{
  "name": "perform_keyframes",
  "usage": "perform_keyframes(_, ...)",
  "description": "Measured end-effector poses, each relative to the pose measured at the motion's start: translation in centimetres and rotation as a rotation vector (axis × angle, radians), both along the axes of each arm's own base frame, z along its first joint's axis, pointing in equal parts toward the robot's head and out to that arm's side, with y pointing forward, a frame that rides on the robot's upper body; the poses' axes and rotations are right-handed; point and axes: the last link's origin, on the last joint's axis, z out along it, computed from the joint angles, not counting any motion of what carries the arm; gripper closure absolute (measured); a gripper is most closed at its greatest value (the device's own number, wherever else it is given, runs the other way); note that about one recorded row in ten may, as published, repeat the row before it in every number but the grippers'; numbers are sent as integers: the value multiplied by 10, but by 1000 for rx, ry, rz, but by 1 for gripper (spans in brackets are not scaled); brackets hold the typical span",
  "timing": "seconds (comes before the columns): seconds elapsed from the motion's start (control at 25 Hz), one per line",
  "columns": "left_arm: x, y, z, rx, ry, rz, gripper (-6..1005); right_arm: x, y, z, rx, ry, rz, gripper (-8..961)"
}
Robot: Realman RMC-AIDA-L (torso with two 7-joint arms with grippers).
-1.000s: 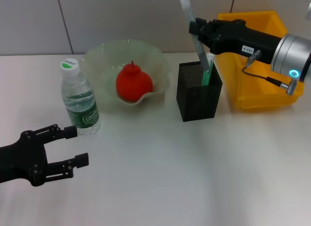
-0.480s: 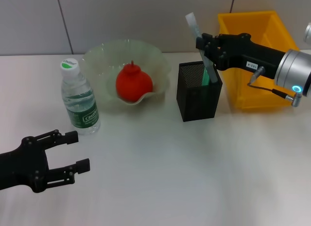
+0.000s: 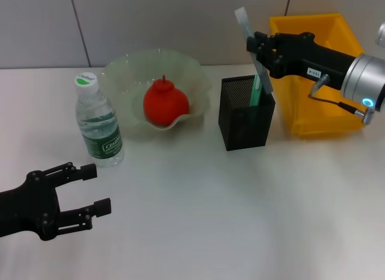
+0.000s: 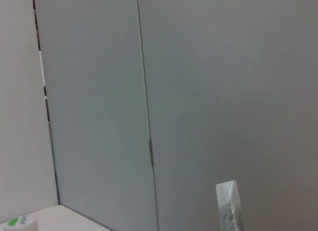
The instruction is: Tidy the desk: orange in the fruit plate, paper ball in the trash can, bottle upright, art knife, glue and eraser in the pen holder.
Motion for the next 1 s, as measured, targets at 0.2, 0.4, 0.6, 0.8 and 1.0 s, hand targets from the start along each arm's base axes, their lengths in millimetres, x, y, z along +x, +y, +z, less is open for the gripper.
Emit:
perform_keyframes(0.2, 0, 0, 0, 0, 0, 1, 188, -3, 8, -6, 4, -20, -21, 832)
perform_keyframes(0.4, 0, -1, -1, 1, 1, -7, 188, -4, 11, -14, -8, -35, -35, 833)
perform_keyframes(0.6, 0, -1, -2, 3, 1, -7, 188, -2, 12, -18, -5, -57, -50, 826)
perform_keyframes(0.8, 0, -2, -2, 1, 2, -9, 188, 0, 13, -19, -4, -67, -59, 815)
perform_keyframes(1.0, 0, -2, -2, 2, 2, -9, 188, 0, 13, -20, -4, -74, -53, 804)
